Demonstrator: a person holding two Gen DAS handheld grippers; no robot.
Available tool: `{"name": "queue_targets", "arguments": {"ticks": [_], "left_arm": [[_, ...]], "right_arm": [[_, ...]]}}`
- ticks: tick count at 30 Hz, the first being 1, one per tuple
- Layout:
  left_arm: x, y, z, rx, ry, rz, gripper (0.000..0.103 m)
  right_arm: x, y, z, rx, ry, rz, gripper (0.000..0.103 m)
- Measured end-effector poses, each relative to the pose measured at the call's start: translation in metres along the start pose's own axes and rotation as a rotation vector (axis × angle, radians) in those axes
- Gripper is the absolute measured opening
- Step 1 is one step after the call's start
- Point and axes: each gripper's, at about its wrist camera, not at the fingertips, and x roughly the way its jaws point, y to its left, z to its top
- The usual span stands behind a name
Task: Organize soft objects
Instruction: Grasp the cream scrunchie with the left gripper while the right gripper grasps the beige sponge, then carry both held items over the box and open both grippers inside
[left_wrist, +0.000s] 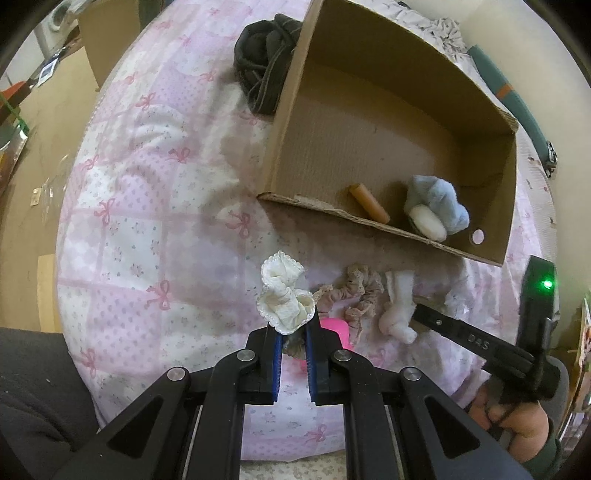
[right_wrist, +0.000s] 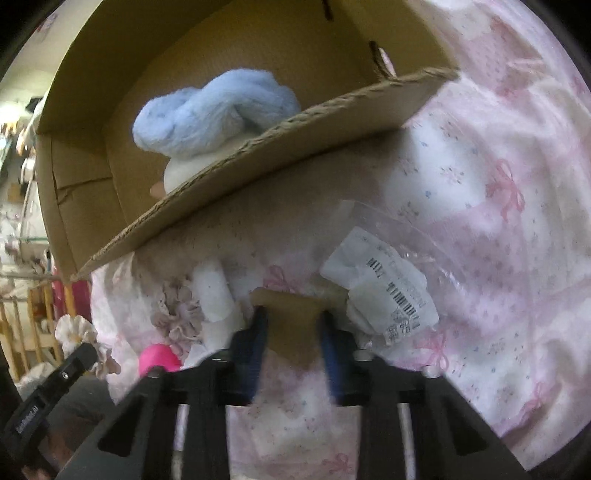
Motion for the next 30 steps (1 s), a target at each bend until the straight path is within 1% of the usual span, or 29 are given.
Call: {"name": "queue_targets", "arguments": {"ticks": [1,4,10,12,16,19,21,23,26,30], "left_arm": [[0.0,0.0,0.0,0.0,-0.003,0.004,0.01],[-0.001,0.001,-0.001,0.002,-0.013,0.019,0.01],[-0.006,0.008,0.0,-0.016,-0.04,0.047,0.01],[-0.01,0.011,0.0,-0.023,-0.062,0.071,0.01],[-0.015,0.014,0.001,-0.025,-0.091,0.096,0.01],[-0.016,0.018,0.0,-0.028,-0.096,0.103,0.01],[-0.018,0.018,0.0,-0.032,-0.104,0.108,0.01],[-0.018,0.019,0.0,-0.033,-0.11,0.109,0.01],[-0.02,0.018,0.0,-0.033,-0.12,0.116,0.01],[-0.026,0.016,0.0,-0.031,-0.156,0.135,0.01]], "right_arm": [[-0.001,0.004,-0.001,-0.018,-0.006,-0.001,0.008],[-0.009,0.014,-0.005,-0.058,-0.036,0.002,0.008],[-0.031,0.013,-0.011,-0.052,-0.103,0.034,0.008],[-0.04,0.015,-0.01,-0.06,-0.126,0.044,0.008],[-0.047,0.023,-0.015,-0.085,-0.148,0.048,0.008],[-0.05,0.027,-0.018,-0.086,-0.161,0.054,0.008],[-0.059,0.026,-0.022,-0.091,-0.177,0.059,0.008],[-0.063,0.03,-0.024,-0.11,-0.19,0.047,0.008],[-0.07,0.033,-0.027,-0.138,-0.199,0.053,0.008],[-0.091,0.036,-0.032,-0.176,-0.248,0.077,0.008]]}}
